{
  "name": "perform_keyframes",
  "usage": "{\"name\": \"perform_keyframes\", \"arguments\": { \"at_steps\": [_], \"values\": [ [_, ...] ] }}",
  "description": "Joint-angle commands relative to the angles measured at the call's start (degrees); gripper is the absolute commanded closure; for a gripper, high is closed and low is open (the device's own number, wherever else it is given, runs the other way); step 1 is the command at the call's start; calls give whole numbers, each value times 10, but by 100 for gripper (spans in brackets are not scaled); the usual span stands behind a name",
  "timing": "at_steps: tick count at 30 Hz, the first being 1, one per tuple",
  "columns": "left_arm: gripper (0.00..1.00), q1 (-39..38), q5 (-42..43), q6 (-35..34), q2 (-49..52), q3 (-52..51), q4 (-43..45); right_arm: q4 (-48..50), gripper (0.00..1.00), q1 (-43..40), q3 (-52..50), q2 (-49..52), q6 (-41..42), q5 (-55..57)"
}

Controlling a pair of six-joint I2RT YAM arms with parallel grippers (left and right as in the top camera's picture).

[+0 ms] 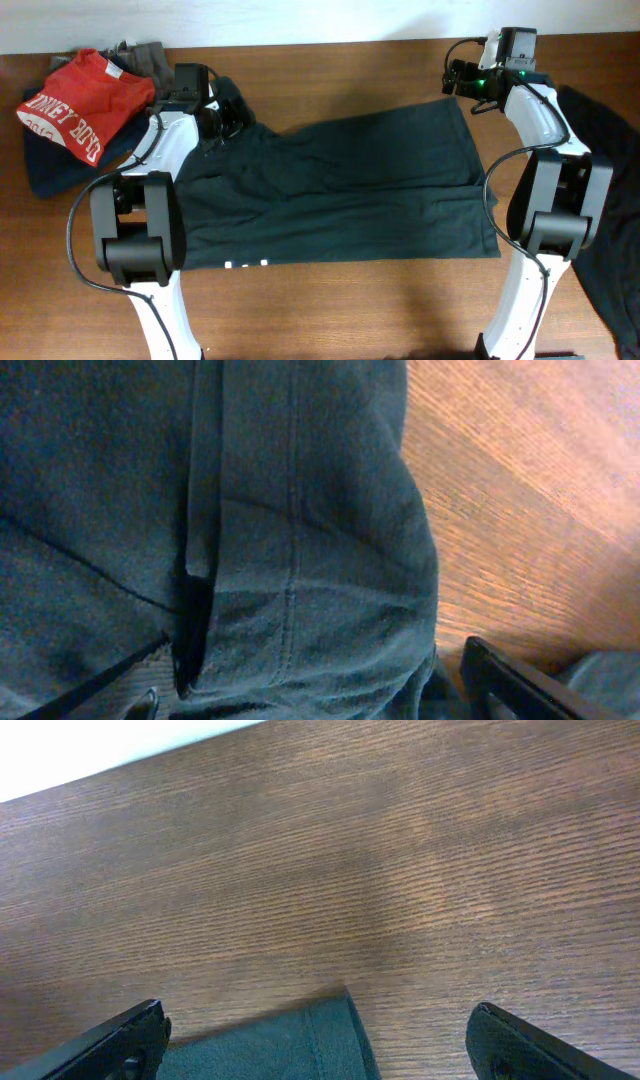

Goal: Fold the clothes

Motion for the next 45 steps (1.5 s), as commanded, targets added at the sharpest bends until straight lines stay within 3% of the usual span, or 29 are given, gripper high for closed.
{"name": "perform_keyframes", "arguments": {
  "at_steps": [1,6,16,20,21,23,25,29,32,45],
  "values": [
    [20,1,4,-5,5,7,7,4,1,5,4,2,-7,5],
    [25,1,4,-5,5,7,7,16,1,9,4,12,-6,5],
    [58,1,-3,-5,5,7,-6,12,1,15,4,41,-7,16],
    [57,1,-11,-5,5,7,-10,6,1,15,4,41,-7,16],
    [49,1,-14,-5,5,7,-15,5,1,15,4,41,-7,16],
    [48,1,-24,3,5,7,-24,2,1,16,4,41,-7,16],
    [56,1,-28,7,5,6,-28,0,1,16,4,41,-7,16],
    [85,1,-28,8,5,4,-28,-6,1,15,4,41,-7,16],
    [99,1,-28,8,5,2,-28,-8,1,15,4,44,-7,21],
    [99,1,-28,8,5,1,-28,-17,6,20,4,86,-9,29]
  ]
}}
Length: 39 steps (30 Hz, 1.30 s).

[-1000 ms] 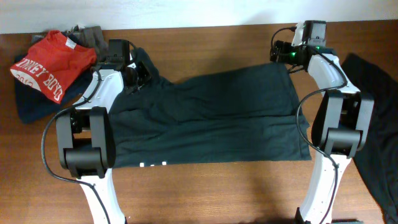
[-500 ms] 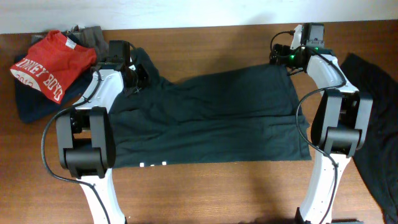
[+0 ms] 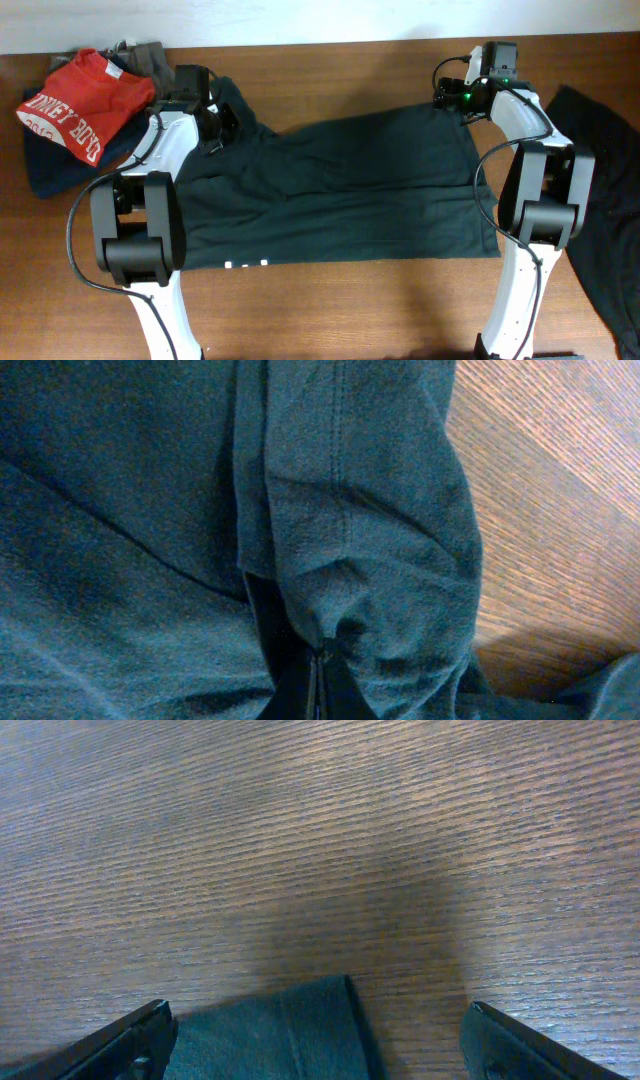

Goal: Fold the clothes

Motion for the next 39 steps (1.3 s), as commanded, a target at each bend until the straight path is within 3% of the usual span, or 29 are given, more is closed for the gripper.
{"name": "perform_keyframes", "arguments": {
  "at_steps": [1,11,12,21,26,32,39],
  "values": [
    [99,1,-7,4,5,1,0,-14,7,15,2,31,2,33],
    [99,1,-6,4,5,1,-1,-43,24,70,2,31,2,155],
    [99,1,-6,4,5,1,-1,-45,32,71,2,31,4,154],
    [99,1,-9,5,5,1,0,-43,54,54,2,31,26,169],
    [99,1,-10,7,5,1,-1,-41,75,40,2,31,26,169],
    [99,1,-10,7,5,3,0,-40,77,31,2,31,26,169],
    [99,2,-10,7,5,25,-12,-70,93,31,41,31,26,169]
  ]
}}
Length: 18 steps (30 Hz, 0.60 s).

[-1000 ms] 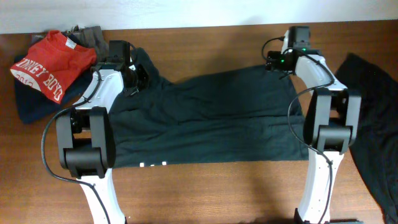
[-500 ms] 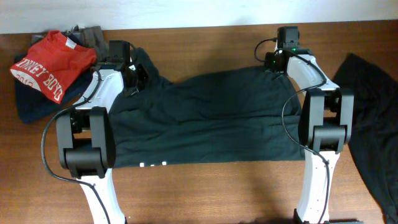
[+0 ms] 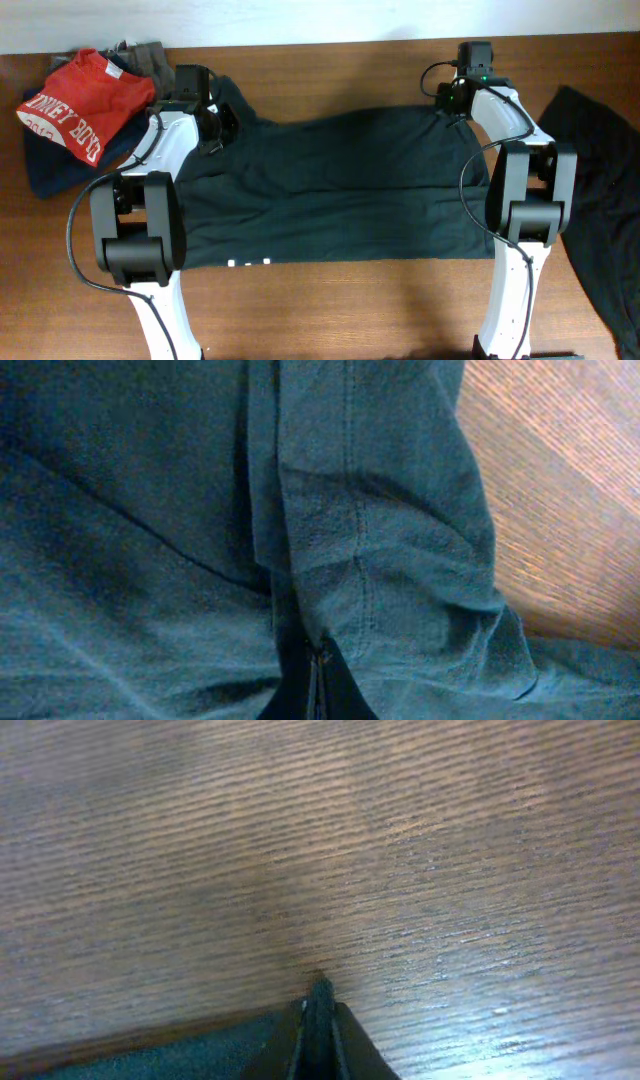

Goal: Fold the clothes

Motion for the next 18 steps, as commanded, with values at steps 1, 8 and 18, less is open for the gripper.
{"name": "perform_keyframes", "arguments": {
  "at_steps": [1,8,18],
  "values": [
    [99,2,-6,6,5,29,-12,-22,95,-10,23,21,-2,25],
    [99,2,-6,28,-5,75,-66,-94,96,-10,90,21,-1,24],
    [99,2,-19,41,-34,82,-112,-175,95,-10,173,21,-2,25]
  ]
}}
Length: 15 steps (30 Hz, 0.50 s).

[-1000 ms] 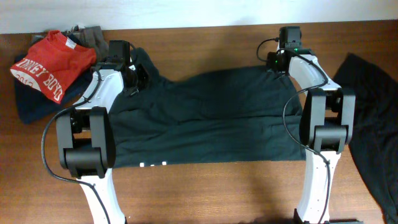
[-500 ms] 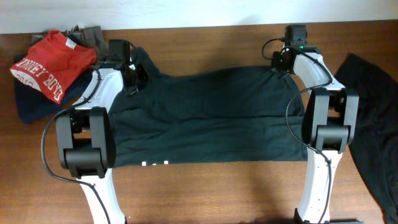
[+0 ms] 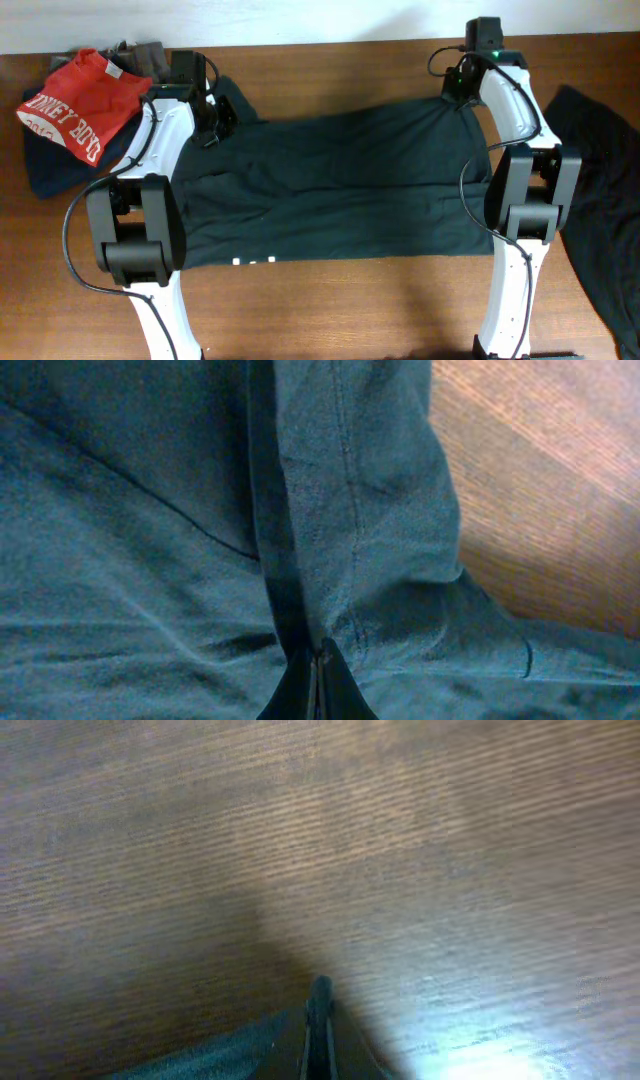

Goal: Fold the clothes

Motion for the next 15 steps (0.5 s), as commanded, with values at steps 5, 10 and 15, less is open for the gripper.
{"name": "perform_keyframes", "arguments": {
  "at_steps": [5,10,15],
  "values": [
    [99,2,-49,31,-74,10,-45,-40,96,-6,30,5,-2,18],
    [99,0,-40,30,-95,10,-101,-56,96,-6,30,5,-2,26],
    [99,-5,-19,30,-108,10,-144,-66,95,-7,30,5,-2,35]
  ]
}}
